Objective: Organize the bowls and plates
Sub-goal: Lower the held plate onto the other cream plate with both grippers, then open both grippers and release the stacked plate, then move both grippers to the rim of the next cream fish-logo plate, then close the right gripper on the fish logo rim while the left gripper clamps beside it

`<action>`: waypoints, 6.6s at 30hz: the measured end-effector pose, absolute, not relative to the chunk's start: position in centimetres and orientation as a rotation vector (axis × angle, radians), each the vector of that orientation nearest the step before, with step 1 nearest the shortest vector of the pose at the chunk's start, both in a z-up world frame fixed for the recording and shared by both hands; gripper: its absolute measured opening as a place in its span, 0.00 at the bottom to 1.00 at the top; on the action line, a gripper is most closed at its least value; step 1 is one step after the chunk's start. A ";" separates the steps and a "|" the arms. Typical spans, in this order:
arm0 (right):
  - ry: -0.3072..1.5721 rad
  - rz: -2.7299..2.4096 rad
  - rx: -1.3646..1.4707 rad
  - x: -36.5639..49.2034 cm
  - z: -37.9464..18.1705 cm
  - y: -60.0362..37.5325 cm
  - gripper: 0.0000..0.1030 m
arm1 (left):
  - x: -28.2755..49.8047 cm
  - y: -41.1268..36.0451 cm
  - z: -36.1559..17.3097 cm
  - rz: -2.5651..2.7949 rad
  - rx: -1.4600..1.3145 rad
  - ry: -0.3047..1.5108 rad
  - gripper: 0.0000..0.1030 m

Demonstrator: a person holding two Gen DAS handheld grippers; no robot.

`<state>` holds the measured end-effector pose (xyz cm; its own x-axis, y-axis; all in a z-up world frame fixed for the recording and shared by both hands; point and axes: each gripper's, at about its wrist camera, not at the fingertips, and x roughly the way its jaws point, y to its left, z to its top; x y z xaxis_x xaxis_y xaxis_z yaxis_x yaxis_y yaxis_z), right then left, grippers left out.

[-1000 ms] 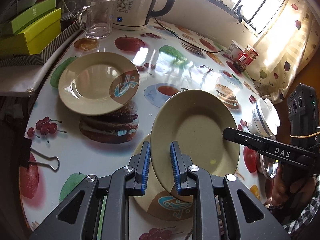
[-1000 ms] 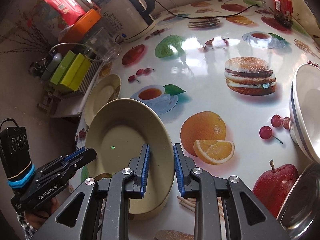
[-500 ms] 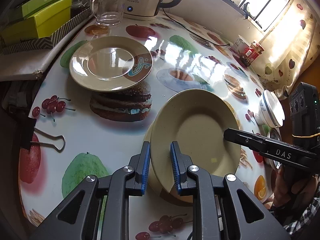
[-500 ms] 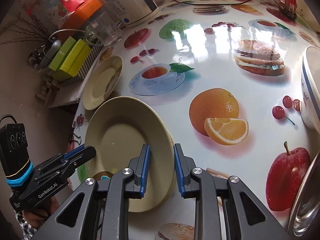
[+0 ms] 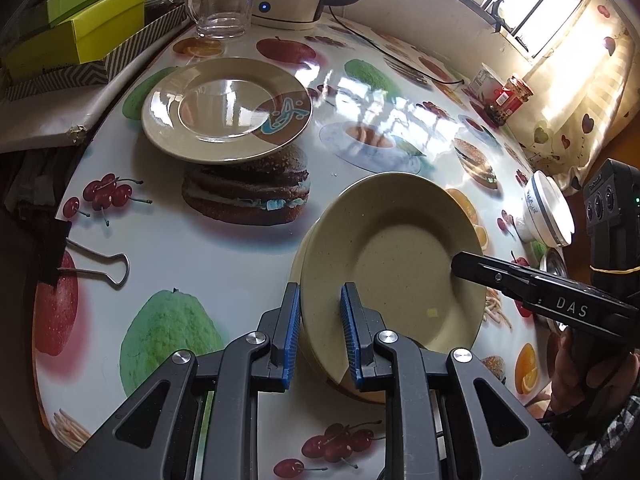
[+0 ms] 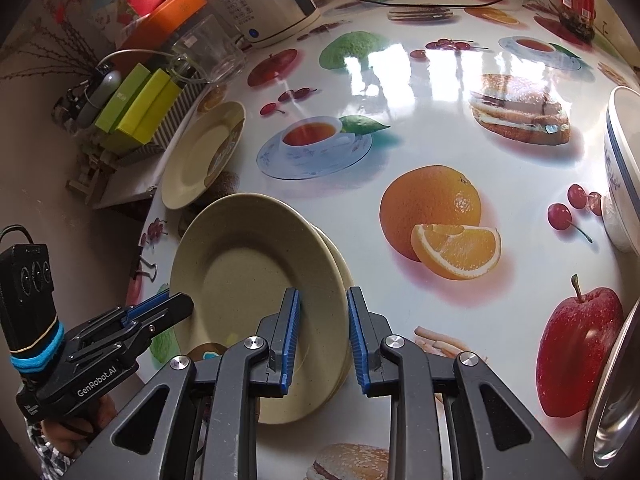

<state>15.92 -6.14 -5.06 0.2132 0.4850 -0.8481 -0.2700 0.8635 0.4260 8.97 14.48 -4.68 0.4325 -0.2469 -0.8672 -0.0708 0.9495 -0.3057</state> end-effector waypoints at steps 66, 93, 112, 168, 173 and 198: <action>1.201 0.466 0.109 16.0 -4.8 -5.9 0.39 | 8.6 14.2 -4.5 -0.042 -0.224 1.120 0.21; 1.080 0.626 0.100 17.7 0.8 2.1 0.43 | 8.2 22.4 -1.5 0.003 -0.353 0.959 0.23; 1.123 0.596 0.117 26.6 -0.2 7.5 0.43 | 14.1 29.1 -2.4 0.005 -0.510 0.949 0.23; 1.261 0.656 0.186 30.6 -5.9 8.5 0.14 | 18.7 29.8 -6.3 0.014 -0.554 1.022 0.20; 1.266 0.653 0.191 30.4 -5.9 8.4 0.14 | 18.6 29.6 -6.2 0.018 -0.535 1.024 0.20; 1.200 0.692 0.208 26.4 -2.2 6.1 0.14 | 15.1 28.3 -3.4 0.006 -0.496 0.989 0.20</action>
